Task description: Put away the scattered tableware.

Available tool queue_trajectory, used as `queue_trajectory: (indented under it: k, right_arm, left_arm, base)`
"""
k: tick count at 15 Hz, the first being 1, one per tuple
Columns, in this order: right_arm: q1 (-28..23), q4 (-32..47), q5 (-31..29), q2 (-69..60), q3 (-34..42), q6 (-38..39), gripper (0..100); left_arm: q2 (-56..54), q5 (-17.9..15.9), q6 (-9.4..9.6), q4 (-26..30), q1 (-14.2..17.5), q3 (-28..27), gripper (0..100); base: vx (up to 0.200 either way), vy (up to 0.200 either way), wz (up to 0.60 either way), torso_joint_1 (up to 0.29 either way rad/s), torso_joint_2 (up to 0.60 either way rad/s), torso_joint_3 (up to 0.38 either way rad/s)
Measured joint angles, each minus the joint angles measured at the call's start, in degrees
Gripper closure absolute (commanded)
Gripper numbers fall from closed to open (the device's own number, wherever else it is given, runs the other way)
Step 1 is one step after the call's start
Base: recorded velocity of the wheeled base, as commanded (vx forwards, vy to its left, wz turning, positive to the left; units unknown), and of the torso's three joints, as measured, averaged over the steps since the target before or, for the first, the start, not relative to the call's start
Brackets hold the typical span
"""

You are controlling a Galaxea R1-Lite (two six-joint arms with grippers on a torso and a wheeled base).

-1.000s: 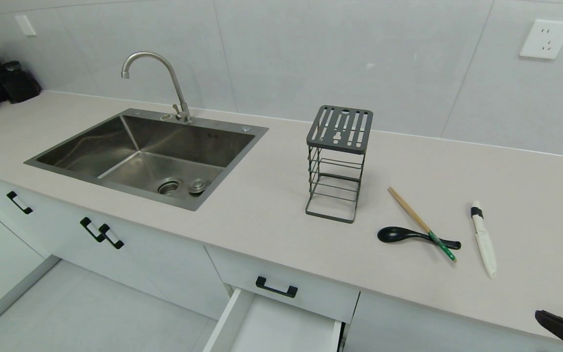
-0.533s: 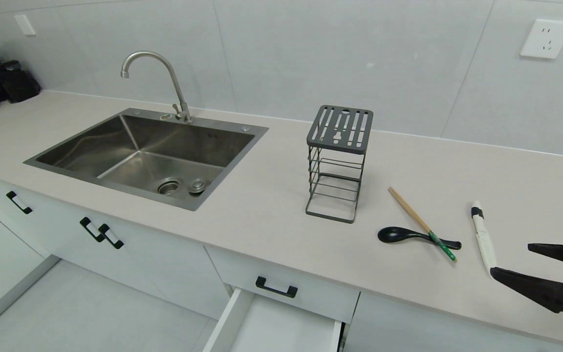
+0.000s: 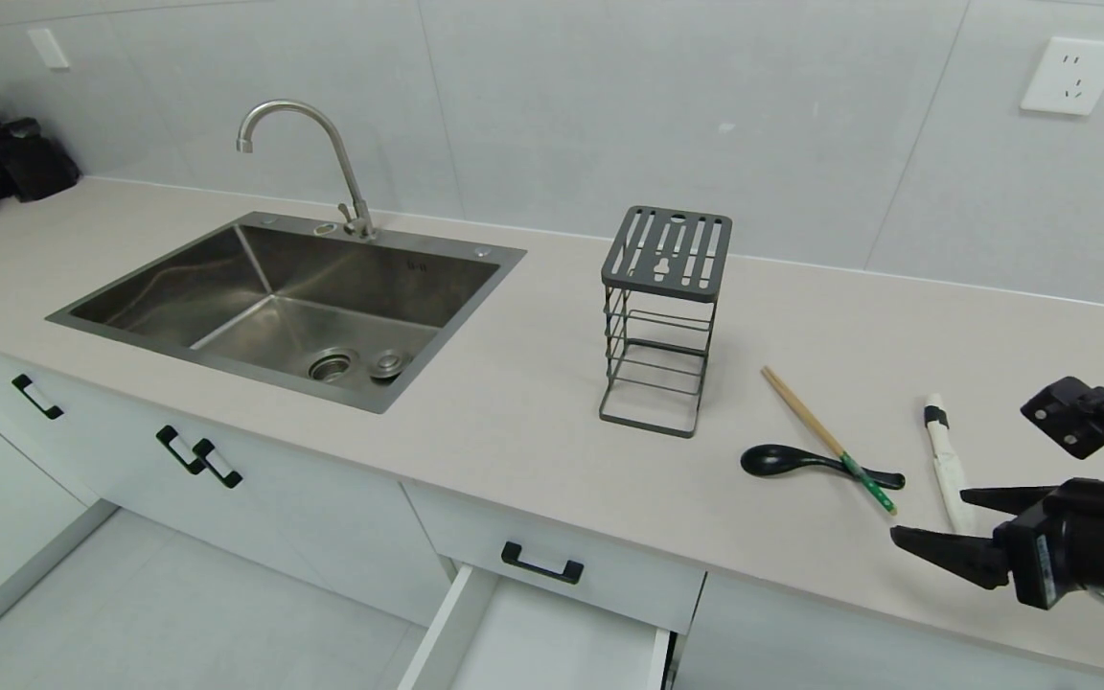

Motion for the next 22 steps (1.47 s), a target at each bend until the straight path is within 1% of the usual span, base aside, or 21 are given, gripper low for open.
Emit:
queue_trajectory:
  k: [3,8,11,17,22]
  right_arm:
    - [0.5,-4.6,-1.9,4.3,-0.1,-0.1,0]
    - [0.6,-7.9,-2.1,10.5,-0.3,-0.3,0]
    - [1.0,-12.9,-2.2,13.9,-0.4,-1.1,0]
    - [2.2,-16.3,-2.3,18.8,-0.9,-1.1,0]
    - [2.8,-16.6,-2.3,22.0,-3.5,-1.1,0]
  left_arm:
    - [0.0,0.0,0.02,0.0,0.0,0.0,0]
    - [0.0,0.0,0.02,0.0,0.0,0.0,0]
    - [0.0,0.0,0.02,0.0,0.0,0.0,0]
    - [0.0,0.0,0.02,0.0,0.0,0.0,0]
    - [0.0,0.0,0.00,0.0,0.0,0.0,0]
  base:
    - [0.000,0.000,0.00,0.000,0.00,0.000]
    - [0.000,0.000,0.00,0.000,0.00,0.000]
    - [0.000,0.000,0.00,0.000,0.00,0.000]
    - [0.000,0.000,0.00,0.000,0.00,0.000]
    - [0.000,0.000,0.00,0.000,0.00,0.000]
